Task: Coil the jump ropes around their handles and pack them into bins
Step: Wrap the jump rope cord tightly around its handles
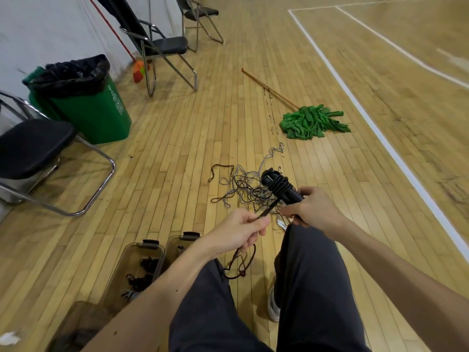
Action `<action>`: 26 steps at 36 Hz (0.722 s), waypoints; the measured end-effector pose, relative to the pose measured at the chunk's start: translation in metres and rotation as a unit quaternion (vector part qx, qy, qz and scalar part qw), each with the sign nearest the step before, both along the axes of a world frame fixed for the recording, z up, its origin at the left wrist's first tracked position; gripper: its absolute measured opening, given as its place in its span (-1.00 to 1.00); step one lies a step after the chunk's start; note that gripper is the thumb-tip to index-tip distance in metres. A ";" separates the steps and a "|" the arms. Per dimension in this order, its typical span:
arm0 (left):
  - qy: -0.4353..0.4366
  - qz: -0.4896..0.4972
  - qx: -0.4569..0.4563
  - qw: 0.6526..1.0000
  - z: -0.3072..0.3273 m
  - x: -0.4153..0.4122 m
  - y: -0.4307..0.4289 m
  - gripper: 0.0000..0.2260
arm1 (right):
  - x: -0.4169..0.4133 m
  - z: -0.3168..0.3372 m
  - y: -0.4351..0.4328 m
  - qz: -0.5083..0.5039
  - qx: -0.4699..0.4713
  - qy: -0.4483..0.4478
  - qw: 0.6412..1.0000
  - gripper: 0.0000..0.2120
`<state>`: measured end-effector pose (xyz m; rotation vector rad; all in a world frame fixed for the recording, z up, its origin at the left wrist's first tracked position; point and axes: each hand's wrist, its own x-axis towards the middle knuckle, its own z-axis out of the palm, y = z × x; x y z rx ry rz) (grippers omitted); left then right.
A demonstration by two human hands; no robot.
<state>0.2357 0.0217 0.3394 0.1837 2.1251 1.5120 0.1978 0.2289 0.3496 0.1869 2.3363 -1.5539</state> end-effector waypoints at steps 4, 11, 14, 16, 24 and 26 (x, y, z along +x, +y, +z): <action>-0.045 -0.012 -0.027 0.999 -0.006 0.008 0.001 -0.73 | -0.005 -0.007 0.006 -0.026 0.014 -0.007 1.000 -0.77; -0.002 -0.013 -0.146 0.989 -0.004 0.007 0.004 -0.82 | -0.008 -0.018 0.011 -0.010 0.133 0.073 0.988 -0.78; 0.039 0.002 -0.198 0.979 0.003 0.005 0.009 -0.83 | -0.007 -0.022 0.008 0.013 0.184 0.129 0.974 -0.80; 0.078 0.008 -0.236 0.969 0.008 0.006 0.012 -0.82 | -0.007 -0.025 0.006 0.026 0.217 0.134 0.967 -0.79; 0.207 -0.020 -0.374 0.904 0.019 0.008 0.012 -0.76 | -0.027 -0.022 0.028 0.027 0.268 0.067 0.961 -0.62; 0.251 -0.033 -0.418 0.873 0.026 0.006 0.015 -0.74 | -0.031 -0.026 0.027 0.034 0.262 0.044 0.964 -0.62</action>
